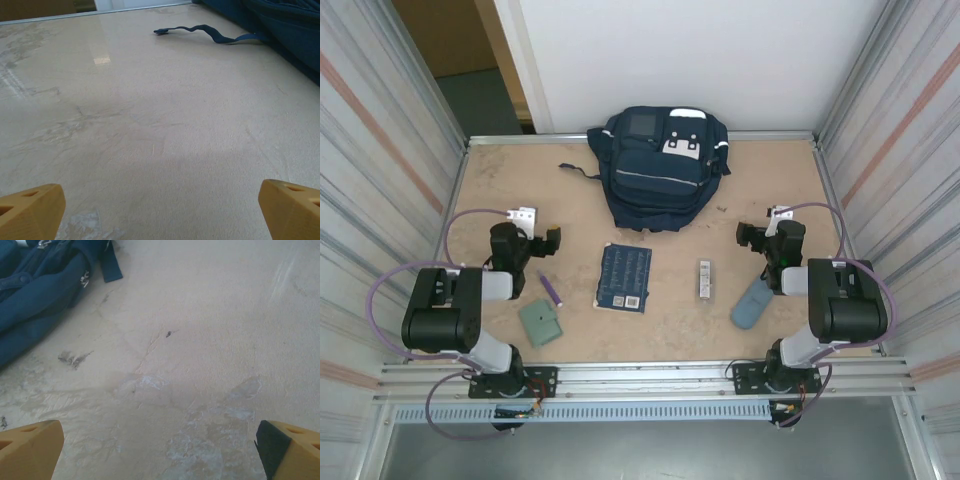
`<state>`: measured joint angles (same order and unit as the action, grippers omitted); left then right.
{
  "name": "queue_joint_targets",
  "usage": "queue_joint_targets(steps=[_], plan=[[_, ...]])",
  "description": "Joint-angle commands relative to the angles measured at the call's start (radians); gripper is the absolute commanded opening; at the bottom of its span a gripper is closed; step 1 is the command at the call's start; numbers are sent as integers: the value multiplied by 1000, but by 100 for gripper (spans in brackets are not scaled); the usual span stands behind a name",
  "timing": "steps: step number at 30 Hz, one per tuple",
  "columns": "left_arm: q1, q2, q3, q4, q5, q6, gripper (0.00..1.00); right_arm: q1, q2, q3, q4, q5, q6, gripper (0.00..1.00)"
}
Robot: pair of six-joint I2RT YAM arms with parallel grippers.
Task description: Pack the student bag
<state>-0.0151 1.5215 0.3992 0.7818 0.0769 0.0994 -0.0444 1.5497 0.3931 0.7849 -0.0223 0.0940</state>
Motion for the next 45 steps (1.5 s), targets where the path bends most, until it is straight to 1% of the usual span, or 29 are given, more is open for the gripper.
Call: queue_joint_targets(steps=[1, 6, 18, 20, 32, 34, 35, 36, 37, 38, 39, 41, 42, 44, 45], plan=[[0, -9, 16, 3, -10, -15, 99, -1, -7, 18, 11, 14, -8, 99], [13, -9, 15, 4, 13, -22, 99, -1, -7, 18, 12, 14, -8, 99], [16, -8, 16, 4, 13, -29, 99, -2, -7, 19, 12, 12, -8, 99], [27, -9, 15, 4, 35, -32, 99, -2, -7, 18, 12, 12, -7, 99], [26, -12, 12, 8, 34, -30, 99, -4, -9, 16, 13, 9, -6, 99], [26, -27, 36, -35, 54, -21, 99, -7, -18, 29, -13, 28, 4, 99], [23, -69, 63, -122, 76, -10, 99, -7, -23, 32, -25, 38, 9, 99], [6, -132, 96, -246, 60, -4, 98, -7, -30, 38, -36, 51, 14, 99], [-25, -183, 126, -331, -1, -1, 99, -2, -47, 62, -87, 89, 26, 99], [-68, -238, 144, -376, -86, -25, 99, 1, -69, 114, -204, 155, 46, 99], [-103, -286, 155, -394, -122, -41, 99, -5, -85, 198, -381, 196, 95, 99], [-149, -355, 176, -439, -118, -60, 99, -53, -69, 375, -709, 215, 251, 99], [-167, -377, 193, -473, -127, -76, 99, -77, -52, 431, -793, 182, 314, 99], [-195, -420, 245, -581, -147, -116, 99, -126, -41, 472, -836, 44, 385, 99], [-199, -436, 262, -618, -145, -132, 99, -130, -49, 475, -843, 44, 418, 99]])
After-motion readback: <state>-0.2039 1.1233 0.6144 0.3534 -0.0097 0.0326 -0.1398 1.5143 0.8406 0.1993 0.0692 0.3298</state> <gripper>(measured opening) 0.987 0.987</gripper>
